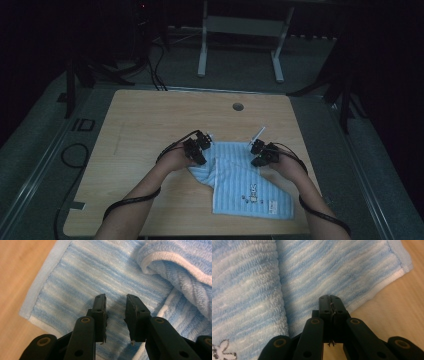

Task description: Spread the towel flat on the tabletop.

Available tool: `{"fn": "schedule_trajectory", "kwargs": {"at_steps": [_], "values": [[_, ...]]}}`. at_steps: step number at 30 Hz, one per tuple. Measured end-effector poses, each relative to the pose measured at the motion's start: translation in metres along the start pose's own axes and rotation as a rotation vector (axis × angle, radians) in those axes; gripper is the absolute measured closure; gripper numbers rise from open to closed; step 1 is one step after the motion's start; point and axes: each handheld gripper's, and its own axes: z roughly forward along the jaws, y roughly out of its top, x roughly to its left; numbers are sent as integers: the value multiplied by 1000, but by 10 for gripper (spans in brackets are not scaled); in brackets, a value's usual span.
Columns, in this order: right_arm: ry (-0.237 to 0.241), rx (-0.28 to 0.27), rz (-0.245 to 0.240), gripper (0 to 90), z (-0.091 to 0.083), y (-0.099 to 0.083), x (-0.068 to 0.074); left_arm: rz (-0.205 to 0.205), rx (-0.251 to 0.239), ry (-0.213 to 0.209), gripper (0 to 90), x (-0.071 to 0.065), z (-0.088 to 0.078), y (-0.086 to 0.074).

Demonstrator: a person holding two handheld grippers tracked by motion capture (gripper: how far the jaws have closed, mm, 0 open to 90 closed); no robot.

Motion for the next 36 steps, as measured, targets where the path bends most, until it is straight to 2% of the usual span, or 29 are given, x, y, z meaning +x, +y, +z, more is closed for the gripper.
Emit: {"fn": "schedule_trajectory", "kwargs": {"at_steps": [2, 7, 10, 11, 14, 17, 18, 20, 21, 24, 25, 28, 30, 32, 34, 36], "values": [[-3, 9, 21, 885, 0, 1, -8, -11, -2, 1, 699, 5, 2, 6], [-10, 20, 35, 885, 1, 5, -20, -34, -1, -1, 691, 16, 6, 17], [-23, 51, 52, 869, -1, 9, -22, -34, 10, -2, 690, 18, 7, 21], [-35, 53, 38, 856, -5, 10, -19, -31, 12, 1, 689, 17, 7, 22], [0, -31, 50, 782, -26, 12, -10, -33, 13, 2, 689, 17, 7, 22], [63, -114, 31, 675, -43, 16, 4, -31, 17, 3, 688, 17, 7, 22], [85, -125, 15, 663, -44, 17, 9, -28, 17, 7, 688, 16, 7, 22], [97, -112, -18, 605, -41, 21, 19, -32, 17, 13, 685, 16, 7, 23], [107, -92, -27, 585, -36, 23, 21, -33, 19, 15, 677, 15, 7, 23], [88, -8, -35, 548, -17, 25, 21, -33, 21, 19, 677, 15, 7, 23], [85, 14, -34, 585, -13, 26, 19, -30, 23, 20, 677, 15, 7, 23], [89, 55, -71, 819, -7, 27, 22, -30, 24, 16, 677, 15, 7, 23], [88, 51, -87, 842, -9, 27, 25, -32, 22, 12, 676, 16, 7, 23], [64, 32, -120, 859, -21, 28, 38, -33, 21, 13, 675, 16, 7, 23], [59, -13, -149, 860, -34, 26, 52, -34, 22, 16, 674, 15, 7, 23], [43, -55, -193, 860, -48, 25, 73, -32, 26, 18, 668, 15, 7, 24]]}}
